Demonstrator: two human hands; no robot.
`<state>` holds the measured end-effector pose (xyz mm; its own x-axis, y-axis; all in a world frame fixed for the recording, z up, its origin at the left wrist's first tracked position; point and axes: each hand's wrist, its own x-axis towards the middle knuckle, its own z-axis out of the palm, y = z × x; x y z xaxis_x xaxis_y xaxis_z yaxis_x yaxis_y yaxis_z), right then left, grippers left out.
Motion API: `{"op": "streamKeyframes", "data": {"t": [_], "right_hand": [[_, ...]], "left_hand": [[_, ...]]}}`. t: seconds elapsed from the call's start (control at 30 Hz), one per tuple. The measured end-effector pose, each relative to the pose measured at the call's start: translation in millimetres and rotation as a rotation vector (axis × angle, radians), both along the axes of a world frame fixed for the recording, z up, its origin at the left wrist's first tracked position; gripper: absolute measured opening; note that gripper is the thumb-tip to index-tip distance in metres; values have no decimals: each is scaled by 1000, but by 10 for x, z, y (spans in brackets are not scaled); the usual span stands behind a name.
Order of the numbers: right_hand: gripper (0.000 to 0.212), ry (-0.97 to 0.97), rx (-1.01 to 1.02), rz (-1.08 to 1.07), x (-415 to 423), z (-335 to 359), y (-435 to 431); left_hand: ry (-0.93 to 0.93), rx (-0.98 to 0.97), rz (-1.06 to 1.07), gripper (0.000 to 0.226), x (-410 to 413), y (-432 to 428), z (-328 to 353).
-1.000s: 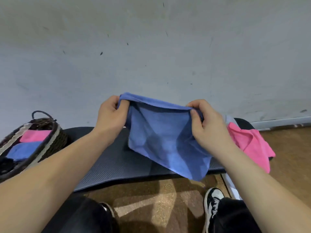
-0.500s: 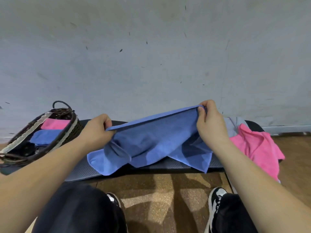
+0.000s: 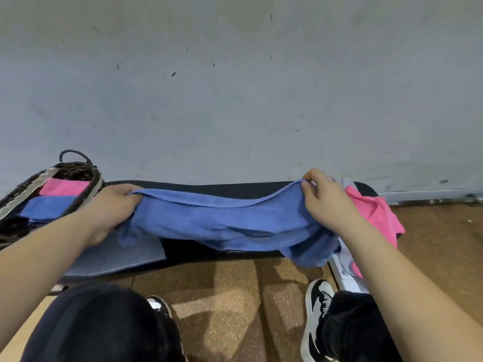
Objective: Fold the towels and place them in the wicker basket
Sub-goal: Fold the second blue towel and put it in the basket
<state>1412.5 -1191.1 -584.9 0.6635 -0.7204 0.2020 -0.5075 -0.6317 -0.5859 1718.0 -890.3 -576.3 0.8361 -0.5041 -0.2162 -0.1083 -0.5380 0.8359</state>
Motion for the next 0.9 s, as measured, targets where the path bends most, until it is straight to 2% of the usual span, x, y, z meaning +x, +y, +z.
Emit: {"op": "streamKeyframes", "data": {"t": [0.13, 0.27, 0.33, 0.43, 0.57, 0.7, 0.8, 0.9], "right_hand": [[12, 35, -61, -128, 34, -12, -174], [17, 13, -93, -169, 328, -220, -249], [17, -13, -71, -165, 585, -376, -305], [17, -26, -41, -160, 1029, -546, -438], [19, 64, -30, -163, 1497, -786, -601], [20, 187, 64, -184, 1722, -1132, -761], [26, 252, 121, -218, 1724, -1258, -810], [36, 269, 64, -177, 1728, -1218, -752]], "left_hand": [[38, 104, 4, 15, 145, -21, -4], [-277, 303, 24, 24, 369, -175, -105], [-320, 310, 44, 27, 516, -272, -172], [-367, 337, 56, 16, 757, -455, -315], [-436, 470, -36, 19, 1211, -614, -640], [-451, 615, -94, 16, 1624, -695, -969], [-522, 703, -75, 27, 1747, -695, -1121], [-588, 703, -106, 42, 1673, -644, -1200]]}}
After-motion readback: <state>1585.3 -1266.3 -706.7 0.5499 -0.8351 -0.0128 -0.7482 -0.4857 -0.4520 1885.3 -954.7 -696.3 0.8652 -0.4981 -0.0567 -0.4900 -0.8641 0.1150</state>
